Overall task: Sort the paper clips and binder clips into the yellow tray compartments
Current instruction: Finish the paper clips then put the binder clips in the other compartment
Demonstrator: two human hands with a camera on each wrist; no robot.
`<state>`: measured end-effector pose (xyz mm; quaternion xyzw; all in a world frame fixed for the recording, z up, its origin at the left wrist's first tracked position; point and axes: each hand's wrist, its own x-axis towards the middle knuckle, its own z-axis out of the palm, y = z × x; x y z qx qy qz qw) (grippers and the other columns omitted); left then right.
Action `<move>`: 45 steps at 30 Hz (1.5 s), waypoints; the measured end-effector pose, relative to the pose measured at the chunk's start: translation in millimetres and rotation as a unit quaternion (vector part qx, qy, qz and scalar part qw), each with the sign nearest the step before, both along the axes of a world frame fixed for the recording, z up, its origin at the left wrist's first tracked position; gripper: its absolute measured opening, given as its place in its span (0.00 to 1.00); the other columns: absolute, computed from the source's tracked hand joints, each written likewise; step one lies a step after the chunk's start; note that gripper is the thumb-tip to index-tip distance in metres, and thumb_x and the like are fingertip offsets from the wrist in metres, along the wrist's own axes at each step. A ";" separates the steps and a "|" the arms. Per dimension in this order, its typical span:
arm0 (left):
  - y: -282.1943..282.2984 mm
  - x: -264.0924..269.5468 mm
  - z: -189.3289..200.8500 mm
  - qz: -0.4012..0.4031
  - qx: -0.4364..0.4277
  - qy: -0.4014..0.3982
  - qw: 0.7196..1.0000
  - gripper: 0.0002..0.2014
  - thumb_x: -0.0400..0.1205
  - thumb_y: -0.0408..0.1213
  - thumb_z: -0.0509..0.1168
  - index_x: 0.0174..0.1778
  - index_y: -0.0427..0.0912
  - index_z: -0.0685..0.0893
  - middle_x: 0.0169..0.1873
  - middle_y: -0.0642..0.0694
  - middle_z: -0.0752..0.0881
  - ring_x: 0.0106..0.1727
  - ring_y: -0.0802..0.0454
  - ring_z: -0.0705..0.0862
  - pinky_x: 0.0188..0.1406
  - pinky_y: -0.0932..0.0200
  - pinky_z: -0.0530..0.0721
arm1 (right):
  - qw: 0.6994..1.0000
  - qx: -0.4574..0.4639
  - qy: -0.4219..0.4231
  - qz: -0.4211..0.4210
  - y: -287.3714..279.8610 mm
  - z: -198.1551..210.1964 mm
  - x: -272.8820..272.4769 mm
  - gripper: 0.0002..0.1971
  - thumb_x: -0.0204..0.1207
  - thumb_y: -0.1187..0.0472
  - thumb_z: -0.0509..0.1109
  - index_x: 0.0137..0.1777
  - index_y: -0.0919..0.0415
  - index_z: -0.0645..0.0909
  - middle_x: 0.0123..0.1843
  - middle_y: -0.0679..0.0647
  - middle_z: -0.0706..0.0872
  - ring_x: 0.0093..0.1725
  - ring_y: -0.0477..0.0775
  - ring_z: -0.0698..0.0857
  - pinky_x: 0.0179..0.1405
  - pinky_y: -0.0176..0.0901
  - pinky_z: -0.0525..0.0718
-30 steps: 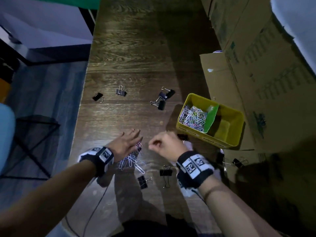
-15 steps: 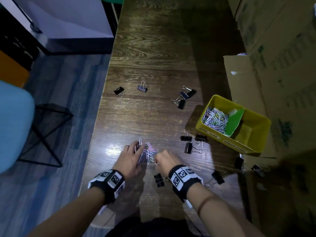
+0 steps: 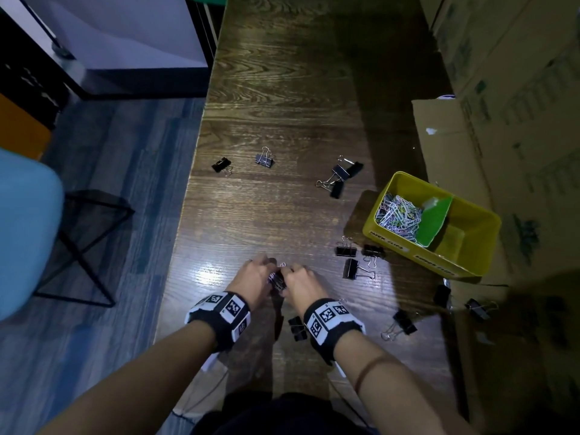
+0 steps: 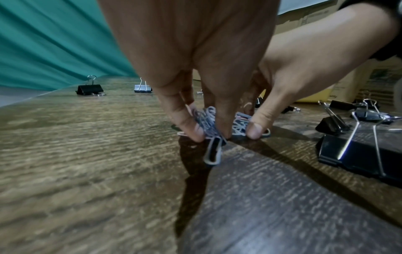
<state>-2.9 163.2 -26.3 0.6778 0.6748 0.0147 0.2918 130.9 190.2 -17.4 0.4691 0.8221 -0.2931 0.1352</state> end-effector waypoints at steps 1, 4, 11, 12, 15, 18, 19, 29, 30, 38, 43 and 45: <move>-0.4 -2.0 -0.8 0.004 0.007 -0.014 1.000 0.20 0.73 0.24 0.67 0.61 0.42 0.84 0.58 0.42 0.81 0.54 0.41 0.84 0.57 0.54 0.79 | 1.000 -0.005 0.000 0.002 0.2 0.8 0.2 0.13 0.78 0.68 0.67 0.62 0.68 0.78 0.62 0.63 0.80 0.58 0.64 0.83 0.53 0.52 0.83; 0.0 -9.1 1.0 0.000 0.019 -0.039 0.999 0.12 0.74 0.29 0.68 0.53 0.41 0.88 0.53 0.42 0.86 0.53 0.43 0.85 0.56 0.56 0.79 | 1.000 -0.014 -0.016 0.017 1.3 0.8 2.1 0.10 0.76 0.76 0.63 0.53 0.69 0.82 0.54 0.64 0.83 0.51 0.64 0.86 0.50 0.51 0.85; 3.7 -27.5 -2.1 0.146 -0.020 -0.122 0.982 0.08 0.72 0.30 0.74 0.46 0.43 0.91 0.41 0.45 0.91 0.36 0.56 0.88 0.42 0.77 0.80 | 0.998 -0.052 0.009 -0.030 6.3 -1.4 8.6 0.11 0.80 0.70 0.64 0.61 0.67 0.81 0.49 0.65 0.86 0.49 0.62 0.87 0.53 0.51 0.86; 4.6 -29.8 -2.7 0.190 -0.038 -0.164 0.967 0.09 0.71 0.28 0.75 0.46 0.42 0.91 0.39 0.44 0.91 0.31 0.59 0.87 0.37 0.77 0.81 | 0.997 -0.057 0.023 -0.052 7.2 -0.4 11.4 0.11 0.81 0.68 0.64 0.61 0.66 0.81 0.51 0.65 0.86 0.50 0.62 0.87 0.55 0.51 0.86; 6.4 -38.5 -3.1 0.290 -0.087 -0.275 0.912 0.09 0.71 0.23 0.74 0.44 0.36 0.90 0.28 0.45 0.89 0.26 0.58 0.86 0.30 0.71 0.84 | 0.986 -0.077 0.084 -0.119 10.8 6.3 20.5 0.12 0.81 0.62 0.66 0.61 0.64 0.83 0.49 0.62 0.88 0.45 0.55 0.84 0.51 0.41 0.82; 11.3 -45.2 -0.2 0.325 -0.118 -0.348 0.872 0.09 0.72 0.19 0.71 0.44 0.34 0.89 0.26 0.49 0.89 0.28 0.56 0.87 0.32 0.68 0.86 | 0.979 -0.081 0.114 -0.147 17.5 10.4 28.9 0.13 0.79 0.58 0.68 0.60 0.62 0.85 0.44 0.59 0.87 0.40 0.52 0.80 0.44 0.34 0.73; 13.3 -46.3 1.9 0.336 -0.125 -0.366 0.859 0.09 0.71 0.18 0.70 0.43 0.34 0.88 0.25 0.49 0.89 0.27 0.57 0.87 0.32 0.67 0.87 | 0.976 -0.087 0.124 -0.155 19.6 12.6 31.8 0.13 0.79 0.56 0.69 0.60 0.61 0.85 0.43 0.58 0.86 0.40 0.52 0.80 0.43 0.35 0.74; 78.8 -10.0 67.8 0.331 -0.170 -0.516 0.771 0.09 0.64 0.22 0.71 0.40 0.28 0.87 0.34 0.36 0.90 0.36 0.45 0.90 0.35 0.60 0.89 | 0.898 -0.026 0.288 -0.333 31.3 55.6 91.1 0.17 0.69 0.52 0.77 0.55 0.59 0.88 0.52 0.54 0.90 0.53 0.54 0.86 0.59 0.52 0.83; 90.5 2.6 76.9 0.317 -0.170 -0.526 0.770 0.09 0.65 0.22 0.70 0.40 0.29 0.86 0.33 0.37 0.90 0.36 0.46 0.90 0.35 0.61 0.88 | 0.885 0.003 0.307 -0.349 32.3 61.0 100.1 0.15 0.68 0.54 0.79 0.53 0.60 0.89 0.51 0.54 0.91 0.50 0.51 0.87 0.58 0.49 0.84; 176.2 138.7 108.8 0.170 -0.122 -0.482 0.851 0.10 0.72 0.18 0.70 0.48 0.22 0.84 0.26 0.49 0.89 0.28 0.58 0.87 0.30 0.68 0.86 | 0.802 0.097 0.383 -0.448 58.7 94.4 172.6 0.13 0.66 0.59 0.81 0.50 0.61 0.89 0.42 0.46 0.90 0.41 0.48 0.89 0.50 0.49 0.88; 193.0 190.0 87.2 -0.077 -0.024 -0.173 0.982 0.06 0.74 0.35 0.73 0.45 0.41 0.90 0.38 0.46 0.91 0.36 0.56 0.85 0.38 0.68 0.79 | 0.798 0.096 0.360 -0.473 99.4 101.8 204.5 0.14 0.68 0.59 0.79 0.53 0.62 0.88 0.44 0.49 0.89 0.46 0.53 0.89 0.53 0.50 0.87; 189.3 198.0 78.8 -0.142 -0.016 -0.093 0.985 0.07 0.76 0.33 0.69 0.48 0.40 0.89 0.45 0.41 0.90 0.47 0.49 0.84 0.39 0.71 0.71 | 0.807 0.094 0.340 -0.475 115.9 97.2 211.9 0.12 0.69 0.58 0.79 0.52 0.59 0.88 0.43 0.50 0.89 0.46 0.54 0.88 0.53 0.55 0.87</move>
